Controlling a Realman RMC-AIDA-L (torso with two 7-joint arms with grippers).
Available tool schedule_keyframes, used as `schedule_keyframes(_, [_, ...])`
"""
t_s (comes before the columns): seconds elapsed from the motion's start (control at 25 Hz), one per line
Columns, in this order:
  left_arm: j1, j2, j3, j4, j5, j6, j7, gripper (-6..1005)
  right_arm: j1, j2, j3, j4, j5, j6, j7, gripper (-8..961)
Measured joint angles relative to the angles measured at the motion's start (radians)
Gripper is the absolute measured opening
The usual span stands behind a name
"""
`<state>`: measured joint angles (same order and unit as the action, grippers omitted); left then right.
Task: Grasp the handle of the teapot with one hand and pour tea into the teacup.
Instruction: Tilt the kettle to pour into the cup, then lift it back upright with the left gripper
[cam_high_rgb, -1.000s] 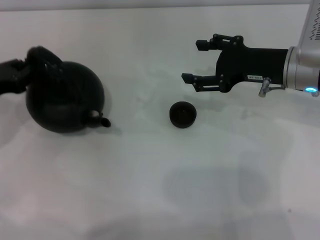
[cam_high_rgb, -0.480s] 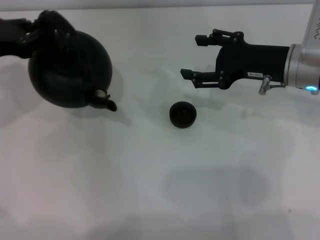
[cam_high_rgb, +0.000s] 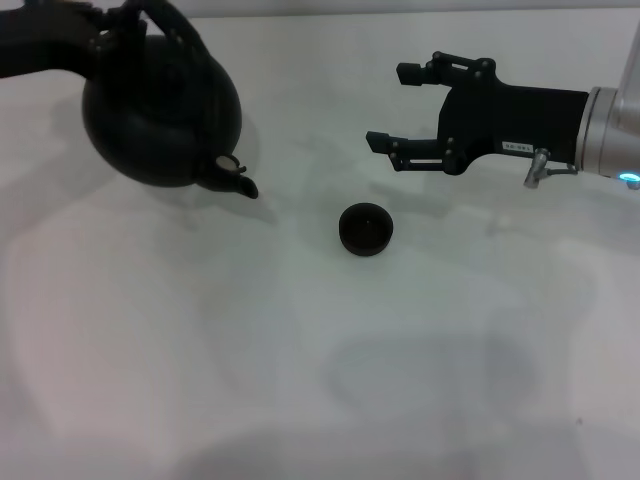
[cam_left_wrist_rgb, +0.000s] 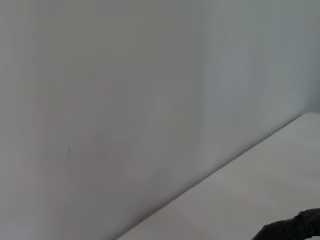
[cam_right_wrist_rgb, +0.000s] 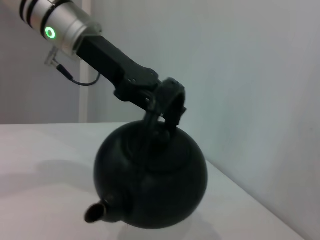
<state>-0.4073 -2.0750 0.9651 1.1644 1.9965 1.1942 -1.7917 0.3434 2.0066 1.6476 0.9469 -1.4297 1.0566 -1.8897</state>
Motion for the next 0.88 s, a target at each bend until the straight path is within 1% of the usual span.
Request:
schedule_keyframes(0.32, [-0.06,-0.001,0.144,0.001,0.091,-0.091,-0.069,181,-0.004,0.0,0.018,0.004,0.009,0.001,-0.01,871])
schedule_keyframes(0.56, [-0.092,-0.002,0.191,-0.006,0.11,-0.136,-0.087,179,-0.013,-0.001,0.094,-0.002,0.032,0.004,-0.044,871])
schedule_keyframes(0.76, [-0.12,-0.002,0.205,-0.01,0.114,-0.148,-0.112,177,-0.016,-0.002,0.171,-0.003,0.034,0.036,-0.054,871])
schedule_keyframes(0.88, [-0.142,-0.001,0.229,-0.014,0.136,-0.155,-0.151,177,-0.016,-0.003,0.202,-0.004,0.033,0.042,-0.055,871])
